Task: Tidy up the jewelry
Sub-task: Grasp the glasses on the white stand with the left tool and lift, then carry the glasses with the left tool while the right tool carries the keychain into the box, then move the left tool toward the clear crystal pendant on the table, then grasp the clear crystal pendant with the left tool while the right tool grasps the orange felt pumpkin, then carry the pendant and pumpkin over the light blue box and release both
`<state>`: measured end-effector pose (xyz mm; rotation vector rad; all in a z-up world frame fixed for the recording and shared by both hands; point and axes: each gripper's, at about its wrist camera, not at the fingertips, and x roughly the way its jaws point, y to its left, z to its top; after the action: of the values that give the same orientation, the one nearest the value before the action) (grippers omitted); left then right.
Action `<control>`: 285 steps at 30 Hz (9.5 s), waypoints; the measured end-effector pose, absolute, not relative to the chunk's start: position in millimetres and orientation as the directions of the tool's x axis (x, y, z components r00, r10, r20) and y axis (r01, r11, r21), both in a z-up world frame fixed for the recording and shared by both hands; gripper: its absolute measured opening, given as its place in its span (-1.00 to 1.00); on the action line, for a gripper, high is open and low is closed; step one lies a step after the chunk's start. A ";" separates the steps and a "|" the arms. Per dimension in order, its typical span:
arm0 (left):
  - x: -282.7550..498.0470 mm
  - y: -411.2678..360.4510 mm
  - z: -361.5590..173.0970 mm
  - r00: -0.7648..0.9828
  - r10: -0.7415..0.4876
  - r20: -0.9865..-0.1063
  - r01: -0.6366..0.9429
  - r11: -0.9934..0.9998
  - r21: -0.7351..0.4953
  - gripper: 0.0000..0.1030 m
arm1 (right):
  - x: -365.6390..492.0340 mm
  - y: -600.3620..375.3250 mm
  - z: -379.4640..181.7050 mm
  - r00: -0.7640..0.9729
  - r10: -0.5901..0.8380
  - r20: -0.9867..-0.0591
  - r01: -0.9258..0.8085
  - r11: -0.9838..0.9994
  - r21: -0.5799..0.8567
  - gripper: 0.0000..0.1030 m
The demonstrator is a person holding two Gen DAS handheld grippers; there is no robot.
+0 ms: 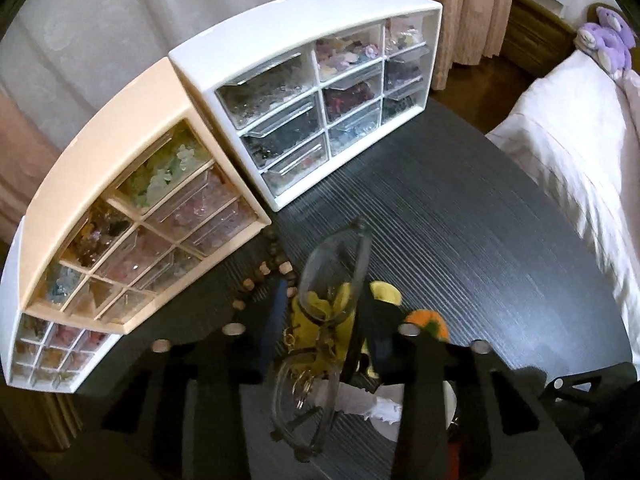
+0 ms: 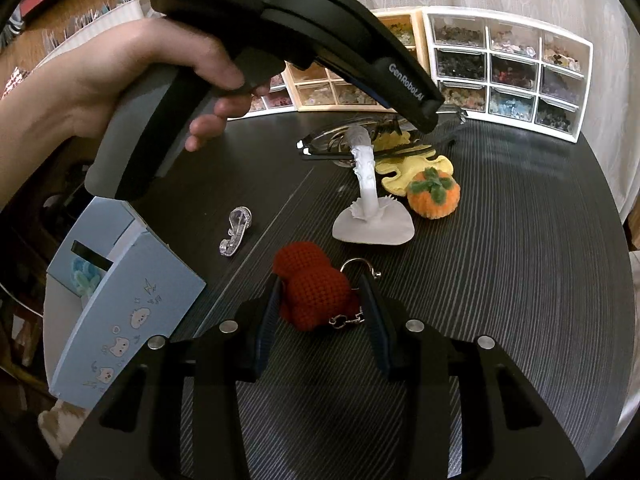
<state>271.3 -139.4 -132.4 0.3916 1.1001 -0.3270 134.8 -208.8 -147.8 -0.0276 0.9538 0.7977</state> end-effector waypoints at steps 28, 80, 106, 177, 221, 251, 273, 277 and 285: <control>238.1 -104.8 -75.7 0.536 -0.040 -0.844 0.341 0.924 0.173 -0.91 | 129.9 -224.3 -151.3 0.359 0.600 -0.715 -0.524 0.764 0.377 -0.36; 132.8 -37.7 29.6 0.766 -0.052 -0.641 0.184 0.973 0.140 -0.91 | 95.6 -220.4 -83.7 0.447 0.604 -0.659 -0.533 0.772 0.346 -0.36; -11.9 7.7 127.2 0.846 0.054 -0.531 0.092 0.965 0.245 -0.91 | 26.0 -130.4 -17.5 0.323 0.758 -0.566 -0.725 0.583 0.367 -0.36; -6.9 7.7 -47.2 0.623 -0.014 -0.782 0.123 0.989 0.079 0.92 | 109.4 -301.9 -103.3 0.526 0.549 -0.650 -0.385 0.835 0.394 0.49; 180.7 -67.8 -168.5 0.122 -0.035 -0.992 0.161 0.987 -0.015 0.35 | 168.4 -267.6 -109.3 0.540 0.517 -0.664 -0.452 0.844 0.290 0.49; 176.4 -50.2 -145.1 0.130 -0.109 -0.986 0.199 0.977 -0.081 -0.69 | 223.4 -220.5 -156.5 0.459 0.398 -0.795 -0.460 0.871 0.171 -0.39; 163.5 -41.6 -128.2 0.148 -0.075 -0.986 0.191 0.980 -0.046 -0.82 | 209.4 -217.4 -131.5 0.501 0.417 -0.759 -0.472 0.866 0.164 -0.42; 161.1 -61.7 -134.4 0.126 -0.057 -0.990 0.278 0.960 -0.020 -0.45 | 209.0 -219.6 -132.9 0.496 0.423 -0.758 -0.463 0.868 0.181 -0.42; 163.2 -77.0 -146.5 0.109 0.008 -0.994 0.321 0.946 0.043 0.03 | 207.9 -222.2 -130.0 0.501 0.428 -0.752 -0.468 0.865 0.180 -0.42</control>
<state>163.2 -77.0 -146.5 0.2743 1.4488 -0.2344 207.9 -222.2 -130.0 -0.0497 0.8947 0.5417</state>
